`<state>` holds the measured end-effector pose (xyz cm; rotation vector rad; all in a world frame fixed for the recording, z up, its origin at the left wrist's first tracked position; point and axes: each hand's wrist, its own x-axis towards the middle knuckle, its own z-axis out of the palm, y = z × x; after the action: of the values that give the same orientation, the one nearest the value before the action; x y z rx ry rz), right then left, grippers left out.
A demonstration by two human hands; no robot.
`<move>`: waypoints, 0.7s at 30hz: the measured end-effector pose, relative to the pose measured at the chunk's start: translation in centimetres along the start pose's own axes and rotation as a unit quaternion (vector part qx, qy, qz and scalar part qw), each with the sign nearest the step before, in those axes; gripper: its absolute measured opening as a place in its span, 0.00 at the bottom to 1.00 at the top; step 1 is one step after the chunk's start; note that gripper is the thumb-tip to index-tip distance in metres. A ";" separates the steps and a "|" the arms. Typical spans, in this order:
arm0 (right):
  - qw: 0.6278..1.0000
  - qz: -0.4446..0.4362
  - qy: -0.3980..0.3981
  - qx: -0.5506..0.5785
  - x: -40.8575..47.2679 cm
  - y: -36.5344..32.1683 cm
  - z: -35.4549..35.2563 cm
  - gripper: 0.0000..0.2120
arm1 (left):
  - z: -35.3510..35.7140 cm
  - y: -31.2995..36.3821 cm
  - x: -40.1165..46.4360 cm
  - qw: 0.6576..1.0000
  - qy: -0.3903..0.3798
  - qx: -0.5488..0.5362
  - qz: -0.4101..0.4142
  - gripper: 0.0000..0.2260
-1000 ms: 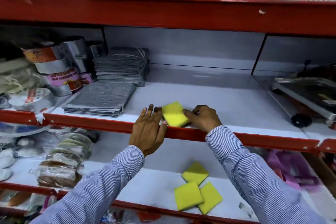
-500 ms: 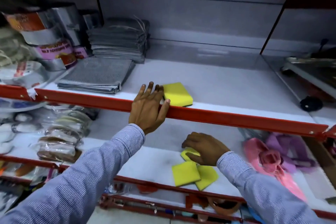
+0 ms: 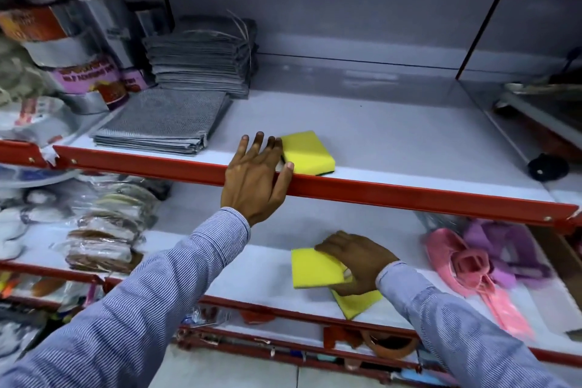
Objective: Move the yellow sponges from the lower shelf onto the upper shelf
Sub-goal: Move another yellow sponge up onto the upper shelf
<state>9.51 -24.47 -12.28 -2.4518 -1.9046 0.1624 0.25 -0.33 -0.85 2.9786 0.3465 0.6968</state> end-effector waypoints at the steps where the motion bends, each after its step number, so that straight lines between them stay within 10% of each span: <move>1: 0.997 -0.034 0.074 0.010 -0.7 -0.5 -1.5 0.35 | 0.0 0.0 -0.1 1.000 0.000 -0.001 -0.002 0.28; 5: 0.926 -0.093 0.367 -0.005 -2.7 -1.3 -7.9 0.27 | -0.1 0.1 -0.1 1.000 0.001 -0.003 -0.004 0.28; 9: 0.846 0.127 0.517 0.021 -1.4 -1.1 -13.7 0.26 | 0.1 0.1 -0.2 1.000 0.009 -0.009 -0.004 0.28; 14: 0.834 0.445 0.315 0.086 2.1 0.1 -16.3 0.31 | 0.0 0.2 -0.3 1.000 0.006 -0.007 -0.008 0.29; 21: 0.896 0.342 0.230 0.166 2.7 -0.6 -16.4 0.23 | -0.2 0.3 -0.3 1.000 0.002 -0.001 -0.010 0.30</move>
<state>11.27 -21.05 3.93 -2.4957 -0.7186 -0.0751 -0.04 -0.64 -0.72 2.9674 0.3734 0.7020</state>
